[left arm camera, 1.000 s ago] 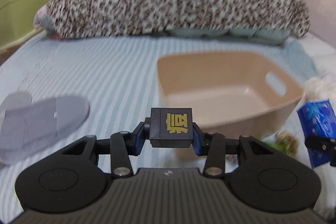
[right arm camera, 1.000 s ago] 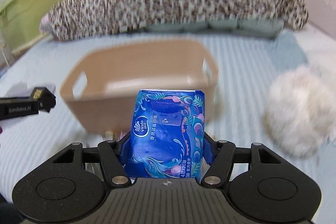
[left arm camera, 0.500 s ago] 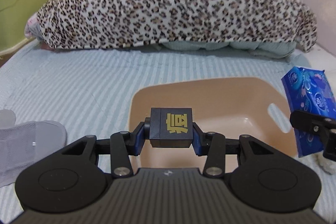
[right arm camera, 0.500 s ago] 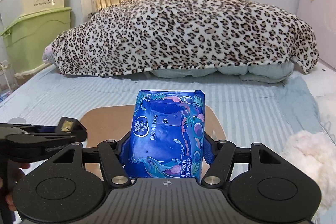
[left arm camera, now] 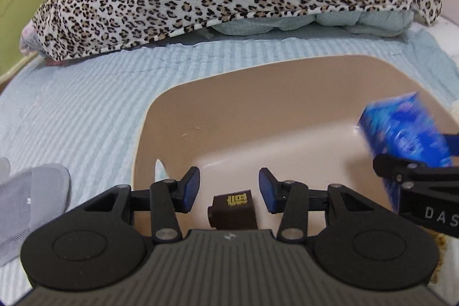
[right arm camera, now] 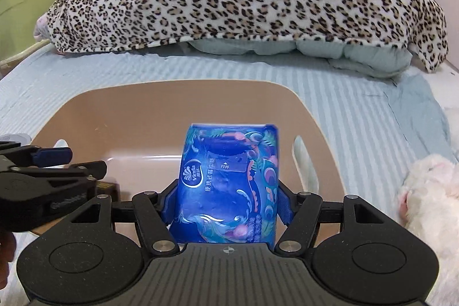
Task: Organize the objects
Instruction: 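Lift both items over the basket and open both tools to drop them, then grasp the herb bag with left tool while right tool grasps floral scrunchie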
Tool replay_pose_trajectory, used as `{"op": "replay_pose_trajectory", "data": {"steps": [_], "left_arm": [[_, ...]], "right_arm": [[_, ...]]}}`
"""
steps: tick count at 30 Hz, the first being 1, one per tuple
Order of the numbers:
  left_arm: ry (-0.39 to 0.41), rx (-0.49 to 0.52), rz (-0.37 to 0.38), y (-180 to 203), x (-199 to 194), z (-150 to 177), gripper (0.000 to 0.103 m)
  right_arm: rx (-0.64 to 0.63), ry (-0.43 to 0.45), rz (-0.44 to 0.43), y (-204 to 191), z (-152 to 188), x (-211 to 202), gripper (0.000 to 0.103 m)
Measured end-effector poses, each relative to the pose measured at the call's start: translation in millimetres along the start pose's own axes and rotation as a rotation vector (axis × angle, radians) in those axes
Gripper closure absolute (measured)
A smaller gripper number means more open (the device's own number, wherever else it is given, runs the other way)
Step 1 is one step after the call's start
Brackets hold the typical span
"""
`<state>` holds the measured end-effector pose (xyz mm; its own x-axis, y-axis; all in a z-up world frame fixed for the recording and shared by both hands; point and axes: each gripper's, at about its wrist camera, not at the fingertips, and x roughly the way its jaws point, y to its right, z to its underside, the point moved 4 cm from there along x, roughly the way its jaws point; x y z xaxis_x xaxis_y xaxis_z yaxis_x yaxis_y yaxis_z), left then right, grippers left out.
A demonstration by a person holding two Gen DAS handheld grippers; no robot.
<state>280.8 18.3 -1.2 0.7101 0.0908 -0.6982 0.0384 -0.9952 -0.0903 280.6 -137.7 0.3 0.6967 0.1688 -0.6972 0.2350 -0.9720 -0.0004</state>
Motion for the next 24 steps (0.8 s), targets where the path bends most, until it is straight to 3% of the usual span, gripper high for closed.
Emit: {"op": "replay_pose_trajectory", "data": {"steps": [3,4,8,13,24], "left_arm": [[0.020,-0.024,-0.002,-1.6,-12.4,-1.1,0.025],[0.028,-0.023,-0.002,-1.5,-17.6,-1.1,0.022],[0.024,-0.027,0.013,-2.0,-38.3,1.6,0.022],[0.036,-0.043,0.033,-2.1,-72.0,10.7,0.010],[-0.059,-0.045,0.058,6.3,-101.1,66.3,0.010]], "right_arm": [[0.000,0.025,0.007,3.8,-0.9,-14.3,0.028],[0.000,0.033,0.008,5.8,-1.9,-21.7,0.023],[0.001,0.058,0.007,20.3,-3.7,-50.2,0.011],[-0.008,0.066,0.016,35.6,6.3,-85.6,0.001],[-0.080,-0.018,0.058,60.4,67.9,-114.4,0.000]]}}
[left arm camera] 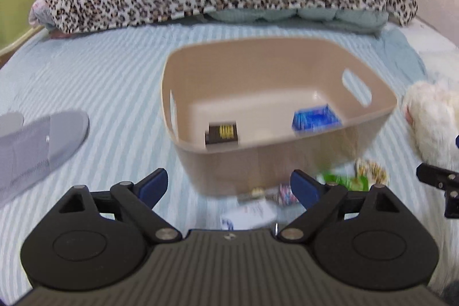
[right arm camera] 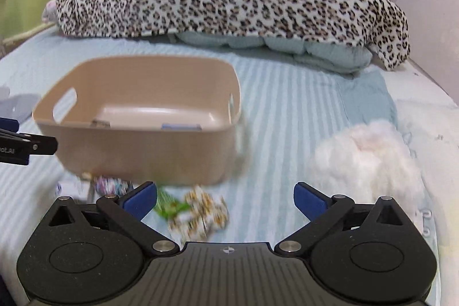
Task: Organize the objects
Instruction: 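Grasp the herb bag with left tool while right tool grasps floral scrunchie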
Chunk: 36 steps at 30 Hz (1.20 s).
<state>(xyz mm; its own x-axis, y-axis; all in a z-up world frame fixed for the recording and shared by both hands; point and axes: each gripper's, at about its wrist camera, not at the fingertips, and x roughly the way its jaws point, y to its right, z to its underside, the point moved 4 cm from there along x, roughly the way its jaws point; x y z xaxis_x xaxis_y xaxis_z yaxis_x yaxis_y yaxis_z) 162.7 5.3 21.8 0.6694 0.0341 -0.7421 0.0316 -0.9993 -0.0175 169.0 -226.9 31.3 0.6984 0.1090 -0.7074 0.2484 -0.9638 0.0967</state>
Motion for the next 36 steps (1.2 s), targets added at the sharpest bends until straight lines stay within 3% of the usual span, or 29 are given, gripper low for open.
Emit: {"op": "replay_pose_trajectory", "data": {"steps": [10,20,24,26,29,34,36], "left_arm": [[-0.124,0.006,0.006,7.1,26.1,46.4,0.010],[-0.213,-0.068,0.035,16.3,58.6,59.4,0.010],[-0.238,-0.081,0.034,15.8,67.2,63.0,0.011],[-0.236,-0.085,0.038,14.0,67.0,63.1,0.012],[-0.222,-0.089,0.039,11.3,65.1,61.9,0.031],[-0.233,-0.044,0.099,11.0,57.8,61.1,0.069],[-0.236,-0.039,0.112,9.2,52.0,62.7,0.073]], "right_arm": [[-0.009,-0.108,-0.011,-0.9,45.4,27.7,0.000],[-0.006,-0.110,-0.041,-17.8,55.9,69.1,0.001],[-0.022,-0.122,-0.040,-25.3,56.3,86.3,0.020],[-0.020,-0.118,-0.050,-28.5,57.1,90.4,0.025],[-0.025,-0.101,-0.072,-32.2,58.1,89.8,0.039],[-0.054,-0.106,-0.091,-39.7,59.2,85.0,0.089],[-0.054,-0.108,-0.088,-40.8,60.8,81.5,0.093]]}}
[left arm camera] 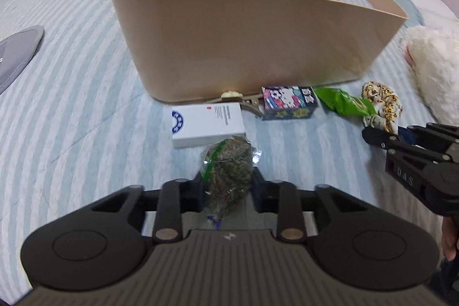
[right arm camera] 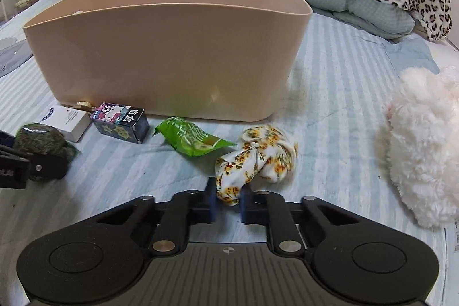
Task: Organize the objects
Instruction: 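Grasp the herb bag with left tool while right tool grasps floral scrunchie, then carry both items over the basket and open both tools to release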
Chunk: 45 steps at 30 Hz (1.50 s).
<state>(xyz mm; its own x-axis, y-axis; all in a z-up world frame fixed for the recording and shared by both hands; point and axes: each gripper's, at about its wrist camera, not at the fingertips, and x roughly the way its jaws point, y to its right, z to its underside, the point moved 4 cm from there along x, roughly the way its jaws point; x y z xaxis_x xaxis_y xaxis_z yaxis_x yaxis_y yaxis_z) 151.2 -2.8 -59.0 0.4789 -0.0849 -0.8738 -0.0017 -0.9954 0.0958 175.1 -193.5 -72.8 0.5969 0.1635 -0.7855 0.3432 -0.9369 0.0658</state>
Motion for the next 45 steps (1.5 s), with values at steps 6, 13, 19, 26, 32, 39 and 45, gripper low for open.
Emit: {"op": "replay_pose_trajectory", "data": {"steps": [6,13,19,26,32,39,45], "left_arm": [[0.017,0.008,0.002,-0.3,-18.1,5.3,0.074],[0.100,0.046,-0.013,-1.7,-51.1,3.0,0.074],[0.198,0.082,-0.028,-3.3,-86.8,-9.8,0.074],[0.329,0.091,-0.054,1.5,-121.1,-43.0,0.074],[0.395,0.081,-0.085,6.9,-117.6,-78.2,0.074],[0.396,0.064,-0.121,6.3,-74.0,-108.5,0.074],[0.333,0.021,-0.138,5.5,-28.0,-117.9,0.074]], "right_arm": [[0.020,0.021,-0.022,0.3,4.4,-21.1,0.094],[0.040,0.096,-0.023,11.0,-2.7,-62.2,0.094],[0.051,0.181,0.007,20.3,-23.1,-97.7,0.094],[0.046,0.287,0.008,22.1,-57.6,-123.8,0.094],[0.048,0.338,-0.006,17.3,-95.2,-121.7,0.093],[0.010,0.322,-0.017,1.6,-130.2,-94.3,0.093],[-0.004,0.238,-0.034,-13.6,-139.5,-49.5,0.093]]}}
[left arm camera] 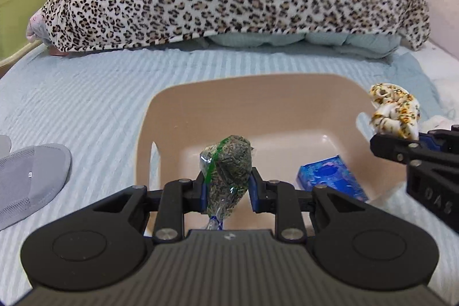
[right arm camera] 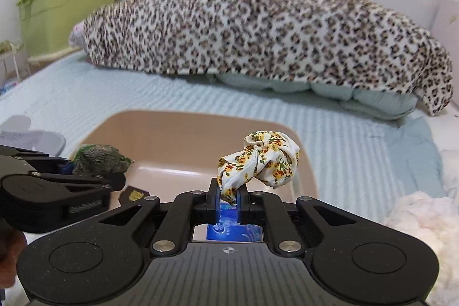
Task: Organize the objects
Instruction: 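Carry both items over the basket and open both tools to release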
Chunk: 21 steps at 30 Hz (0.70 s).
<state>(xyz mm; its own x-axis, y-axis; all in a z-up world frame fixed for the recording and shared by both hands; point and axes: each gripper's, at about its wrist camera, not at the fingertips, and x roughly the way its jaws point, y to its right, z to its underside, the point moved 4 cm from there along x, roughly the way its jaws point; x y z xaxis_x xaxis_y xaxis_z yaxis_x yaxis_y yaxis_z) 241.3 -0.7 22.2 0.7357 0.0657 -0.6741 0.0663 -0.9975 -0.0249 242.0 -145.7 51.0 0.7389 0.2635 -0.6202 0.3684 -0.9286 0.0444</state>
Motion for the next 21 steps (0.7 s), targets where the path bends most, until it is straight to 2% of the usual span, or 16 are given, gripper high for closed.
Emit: {"op": "replay_pose_trajectory", "data": {"steps": [8,9,10,11,12,13,14,15,16,17,19,21], "left_arm": [[-0.066,0.000,-0.029,-2.8,32.9,11.5,0.074],[-0.069,0.002,-0.029,-3.8,33.6,12.6,0.073],[-0.069,0.006,-0.025,-4.7,32.7,13.0,0.072],[-0.066,0.007,-0.019,-5.5,30.3,13.1,0.072],[-0.065,0.009,-0.021,-6.2,26.6,12.9,0.070],[-0.064,0.007,-0.026,-7.0,22.2,12.2,0.067],[-0.062,0.002,-0.029,-7.0,17.1,11.0,0.059],[-0.056,-0.006,-0.032,-6.9,11.4,9.5,0.036],[-0.036,-0.014,-0.033,-7.2,4.3,8.3,0.021],[-0.013,-0.019,-0.038,-7.8,-3.5,7.2,0.017],[0.007,-0.014,-0.052,-8.7,-16.6,5.4,0.015],[0.007,-0.022,-0.049,-11.1,-28.1,4.5,0.015]], "right_arm": [[-0.012,-0.097,0.012,-9.6,16.6,44.8,0.091],[-0.012,-0.101,0.011,-9.8,18.2,45.4,0.087],[-0.014,-0.102,0.014,-9.5,19.1,44.3,0.075],[-0.016,-0.095,0.017,-9.3,20.1,41.3,0.073],[-0.016,-0.088,0.017,-9.1,20.1,37.3,0.065],[-0.013,-0.083,0.019,-8.5,19.3,32.7,0.057],[-0.006,-0.073,0.017,-7.7,17.9,27.1,0.054],[-0.001,-0.063,0.012,-7.3,16.5,20.2,0.050],[-0.001,-0.056,0.010,-7.0,15.0,14.5,0.046],[-0.006,-0.045,0.015,-6.5,13.4,6.4,0.043],[-0.014,-0.024,0.024,-4.9,11.5,-6.6,0.026],[-0.011,-0.021,0.029,-0.8,12.7,-19.8,0.022]]}}
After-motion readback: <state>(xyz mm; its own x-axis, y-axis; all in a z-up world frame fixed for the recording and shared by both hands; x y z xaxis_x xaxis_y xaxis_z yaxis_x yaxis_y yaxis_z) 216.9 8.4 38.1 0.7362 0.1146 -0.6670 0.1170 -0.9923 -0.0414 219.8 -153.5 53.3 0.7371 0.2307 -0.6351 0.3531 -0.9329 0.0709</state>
